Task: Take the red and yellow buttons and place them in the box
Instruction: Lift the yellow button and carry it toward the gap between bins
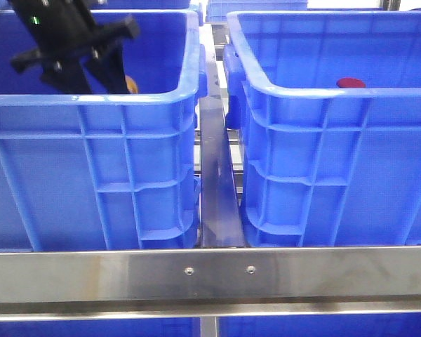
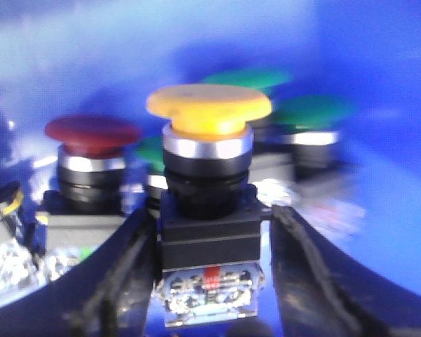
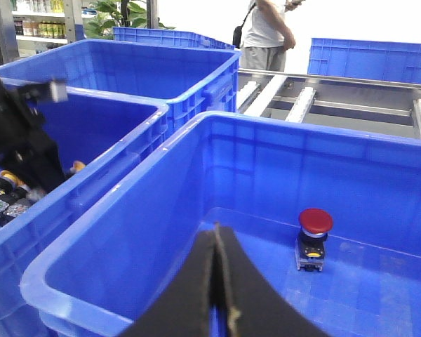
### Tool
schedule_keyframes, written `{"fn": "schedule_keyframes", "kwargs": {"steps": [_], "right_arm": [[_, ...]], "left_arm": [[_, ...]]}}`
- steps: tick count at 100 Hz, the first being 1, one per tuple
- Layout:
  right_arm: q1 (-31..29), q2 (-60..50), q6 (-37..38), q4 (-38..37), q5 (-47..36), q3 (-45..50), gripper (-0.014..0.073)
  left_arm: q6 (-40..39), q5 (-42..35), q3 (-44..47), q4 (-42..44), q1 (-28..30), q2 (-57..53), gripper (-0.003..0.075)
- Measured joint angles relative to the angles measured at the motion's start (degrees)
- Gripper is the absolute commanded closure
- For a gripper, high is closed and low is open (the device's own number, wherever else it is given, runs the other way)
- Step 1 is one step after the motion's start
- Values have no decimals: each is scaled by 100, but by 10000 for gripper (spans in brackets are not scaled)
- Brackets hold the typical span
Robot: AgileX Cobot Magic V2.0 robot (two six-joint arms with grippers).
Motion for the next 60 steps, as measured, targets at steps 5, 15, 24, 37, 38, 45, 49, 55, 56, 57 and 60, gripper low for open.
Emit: {"fn": "schedule_keyframes", "kwargs": {"steps": [5, 15, 24, 37, 38, 45, 49, 55, 56, 57, 60], "right_arm": [[0, 0, 0, 0, 0, 0, 662], [0, 0, 0, 0, 0, 0, 662], [0, 0, 0, 0, 0, 0, 662], [0, 0, 0, 0, 13, 0, 662], [0, 0, 0, 0, 13, 0, 662], [0, 0, 0, 0, 26, 0, 662], [0, 0, 0, 0, 32, 0, 662], [0, 0, 0, 0, 39, 0, 662], [0, 0, 0, 0, 39, 0, 662], [0, 0, 0, 0, 39, 0, 662], [0, 0, 0, 0, 39, 0, 662]], "left_arm": [[169, 59, 0, -195, 0, -162, 521], [361, 252, 0, -447, -12, -488, 521], [448, 341, 41, -528, -81, -808, 521], [572, 386, 289, -573, -219, -1320, 521], [578, 401, 304, -573, -231, -1347, 521], [627, 423, 459, -601, -339, -1601, 521], [664, 429, 552, -615, -414, -1741, 521], [686, 438, 696, -653, -547, -1909, 521], [686, 438, 711, -651, -564, -1947, 521], [686, 438, 742, -651, -581, -1965, 521], [698, 438, 803, -666, -668, -2049, 521]]}}
